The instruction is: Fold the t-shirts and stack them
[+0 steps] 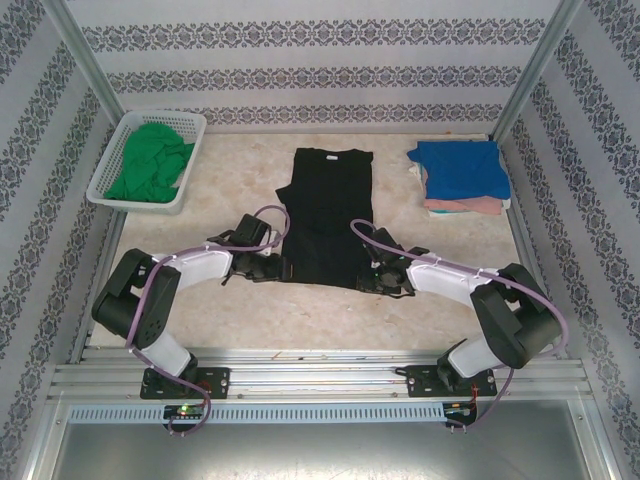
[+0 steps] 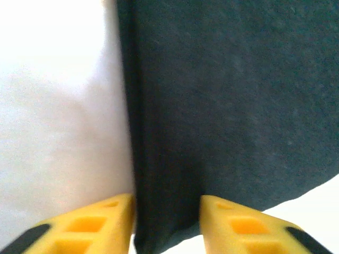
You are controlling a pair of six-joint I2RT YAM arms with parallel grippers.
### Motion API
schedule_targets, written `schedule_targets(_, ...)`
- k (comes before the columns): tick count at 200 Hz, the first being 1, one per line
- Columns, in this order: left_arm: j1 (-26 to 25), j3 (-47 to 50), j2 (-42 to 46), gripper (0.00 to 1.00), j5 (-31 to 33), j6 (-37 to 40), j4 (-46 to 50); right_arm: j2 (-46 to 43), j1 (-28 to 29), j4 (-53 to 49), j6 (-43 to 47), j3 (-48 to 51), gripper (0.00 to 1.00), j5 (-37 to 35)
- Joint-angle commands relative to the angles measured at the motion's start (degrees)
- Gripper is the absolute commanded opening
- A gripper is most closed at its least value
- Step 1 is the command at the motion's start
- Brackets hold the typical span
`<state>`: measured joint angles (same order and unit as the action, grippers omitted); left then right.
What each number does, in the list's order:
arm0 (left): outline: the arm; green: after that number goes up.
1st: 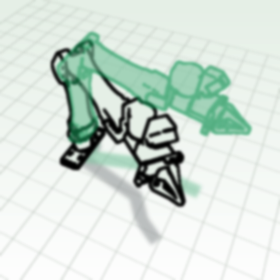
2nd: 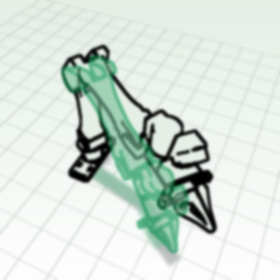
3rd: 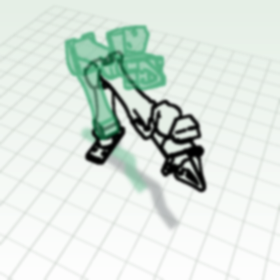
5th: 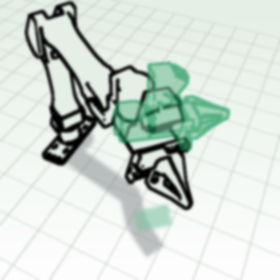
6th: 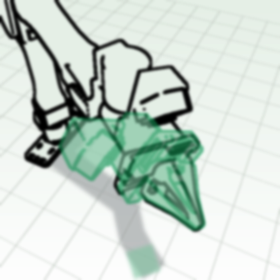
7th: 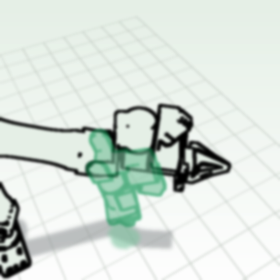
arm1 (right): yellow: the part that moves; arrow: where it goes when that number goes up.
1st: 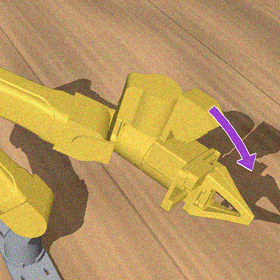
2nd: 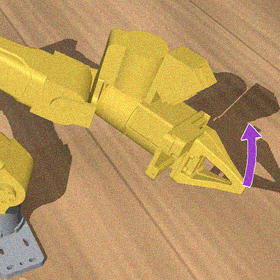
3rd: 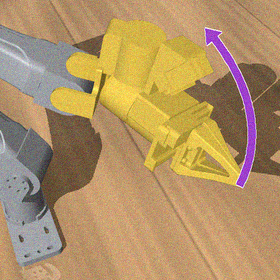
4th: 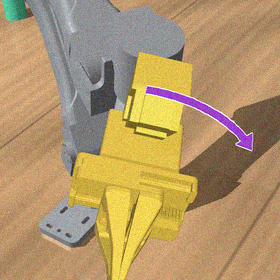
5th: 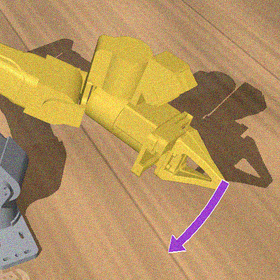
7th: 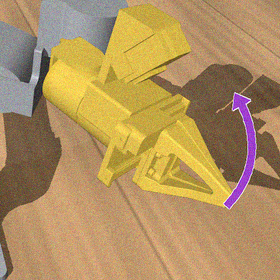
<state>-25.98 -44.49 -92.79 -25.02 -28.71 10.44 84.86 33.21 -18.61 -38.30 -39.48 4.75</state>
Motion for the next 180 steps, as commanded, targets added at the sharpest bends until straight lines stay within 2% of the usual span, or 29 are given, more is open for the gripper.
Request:
schedule_targets(1, -3.3, 3.1, 0.7, 0.28, -2.1, -3.2, -4.2, -2.0, 0.4, -1.3, -0.5, 0.9, 0.19, -0.8)
schedule_targets(19, -4.3, 5.6, 3.8, 0.15, -2.9, -4.1, -5.7, -5.2, 1.3, -3.9, 0.4, 0.8, 0.11, -1.7)
schedule_targets(51, -4.7, 10.8, 14.1, 0.0, -2.4, -6.2, -5.2, -14.3, 2.4, -6.6, -0.7, 4.4, 0.01, -2.0)
schedule_targets(89, -5.6, 16.5, 26.3, 0.0, 0.5, -7.4, -2.0, -25.0, 3.1, -9.3, -2.4, 8.5, 0.0, -2.4)
schedule_targets(122, -8.4, 20.2, 32.6, 0.0, 0.9, -10.6, -3.3, -28.9, 5.8, -11.2, -3.3, 8.8, 0.0, -2.3)
schedule_targets(155, -11.1, 21.0, 39.7, 0.0, 4.0, -12.4, 1.5, -34.7, 8.2, -12.6, -4.9, 9.3, 0.0, -3.3)
schedule_targets(180, -13.1, 18.8, 46.4, 0.0, 7.1, -12.1, 6.9, -38.6, 11.3, -16.0, -6.0, 6.3, 0.0, -5.6)
